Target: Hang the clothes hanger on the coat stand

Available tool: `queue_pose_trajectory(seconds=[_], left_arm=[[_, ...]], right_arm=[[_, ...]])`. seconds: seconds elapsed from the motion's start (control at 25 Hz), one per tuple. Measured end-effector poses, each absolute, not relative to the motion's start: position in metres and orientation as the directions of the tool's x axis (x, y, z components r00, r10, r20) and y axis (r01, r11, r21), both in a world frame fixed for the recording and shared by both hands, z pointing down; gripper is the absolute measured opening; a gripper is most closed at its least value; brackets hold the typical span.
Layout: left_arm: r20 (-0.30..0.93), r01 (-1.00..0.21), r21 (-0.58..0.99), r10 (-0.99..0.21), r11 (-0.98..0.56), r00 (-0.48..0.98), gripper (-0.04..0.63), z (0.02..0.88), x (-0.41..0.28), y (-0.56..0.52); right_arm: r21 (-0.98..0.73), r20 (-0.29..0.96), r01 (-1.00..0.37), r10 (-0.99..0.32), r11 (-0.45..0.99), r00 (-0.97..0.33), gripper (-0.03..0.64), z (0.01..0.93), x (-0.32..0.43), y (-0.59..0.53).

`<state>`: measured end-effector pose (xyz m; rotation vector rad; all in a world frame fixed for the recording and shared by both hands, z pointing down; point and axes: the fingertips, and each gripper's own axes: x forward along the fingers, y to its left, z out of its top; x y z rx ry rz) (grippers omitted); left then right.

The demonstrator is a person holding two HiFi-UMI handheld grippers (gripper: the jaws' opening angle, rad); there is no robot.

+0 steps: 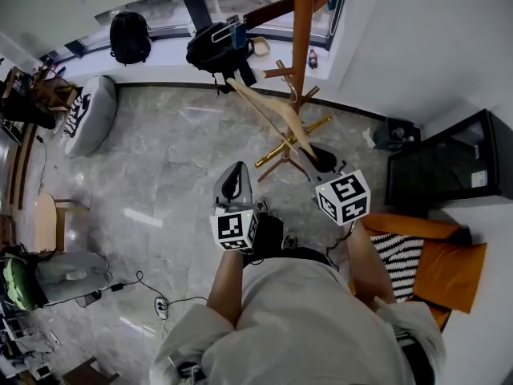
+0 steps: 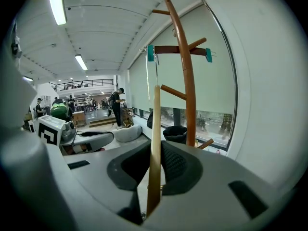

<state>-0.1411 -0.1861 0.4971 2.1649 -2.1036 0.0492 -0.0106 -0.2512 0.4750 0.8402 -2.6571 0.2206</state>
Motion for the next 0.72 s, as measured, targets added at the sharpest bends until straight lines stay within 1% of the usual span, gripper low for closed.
queue_pose_trajectory(seconds=[0.36,0.72], left_arm=[[0.121,-0.997,0.076,-0.992,-0.031,0.040,0.009,0.504,-0.162,-0.219],[0.154,-0.995,0.089,-0.987,-0.036,0.049,0.009,0.517,-0.171,-0.237]], right_arm=[[-0.068,0.396,-0.578,-0.510,0.813,-0.764,0.046,0.486,-0.035,-0.283],[-0.101,0.434,-0.586,-0.494,0.804,-0.753,0.046,0.509,-0.044,-0.301]])
